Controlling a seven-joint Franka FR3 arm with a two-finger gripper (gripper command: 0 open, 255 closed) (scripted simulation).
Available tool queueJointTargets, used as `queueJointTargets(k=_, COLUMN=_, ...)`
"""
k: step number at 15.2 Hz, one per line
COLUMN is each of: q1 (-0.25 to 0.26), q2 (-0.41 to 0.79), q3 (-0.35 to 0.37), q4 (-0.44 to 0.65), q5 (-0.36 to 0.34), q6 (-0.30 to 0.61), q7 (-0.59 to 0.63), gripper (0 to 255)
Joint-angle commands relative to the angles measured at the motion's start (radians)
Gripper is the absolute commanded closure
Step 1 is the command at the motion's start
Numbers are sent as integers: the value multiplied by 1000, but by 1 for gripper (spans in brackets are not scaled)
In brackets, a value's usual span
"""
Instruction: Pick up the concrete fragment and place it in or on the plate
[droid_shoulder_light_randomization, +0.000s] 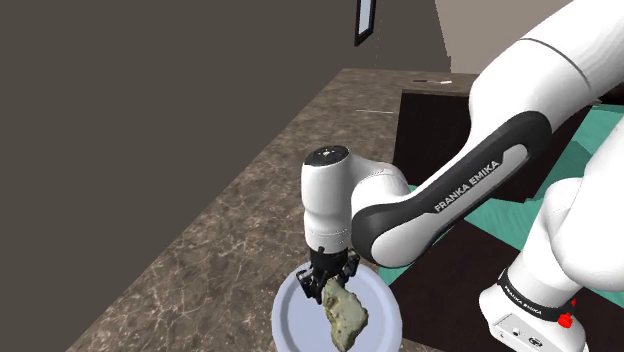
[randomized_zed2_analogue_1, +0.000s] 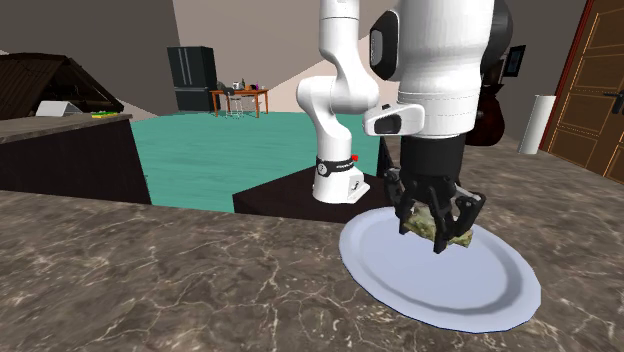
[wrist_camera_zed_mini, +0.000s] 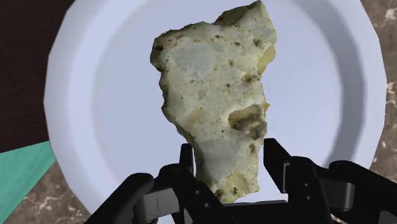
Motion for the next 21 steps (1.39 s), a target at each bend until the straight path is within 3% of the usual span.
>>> queueJointTargets(k=1, q1=0, q2=23, q3=1, q4=-9, q5=-13, q6=31, q7=7, gripper=255)
queueJointTargets(k=4, q1=1, q2=66, q3=0, q4=-22, q5=-40, q6=81, q7=23, gripper=255)
queueJointTargets(k=12, q1=2, q2=66, q3=0, q4=-22, q5=-40, q6=81, q7=23, gripper=255)
queueJointTargets(k=13, q1=2, q2=66, q3=0, q4=-22, q5=-40, q6=81, q7=23, gripper=0)
queueJointTargets(k=18, q1=2, q2=66, q3=0, q4=-22, q5=-40, q6=81, q7=23, gripper=0)
queueJointTargets(k=21, q1=-7, q2=-18, q3=-3, q4=11, q5=9, q6=-28, q7=-14, gripper=0)
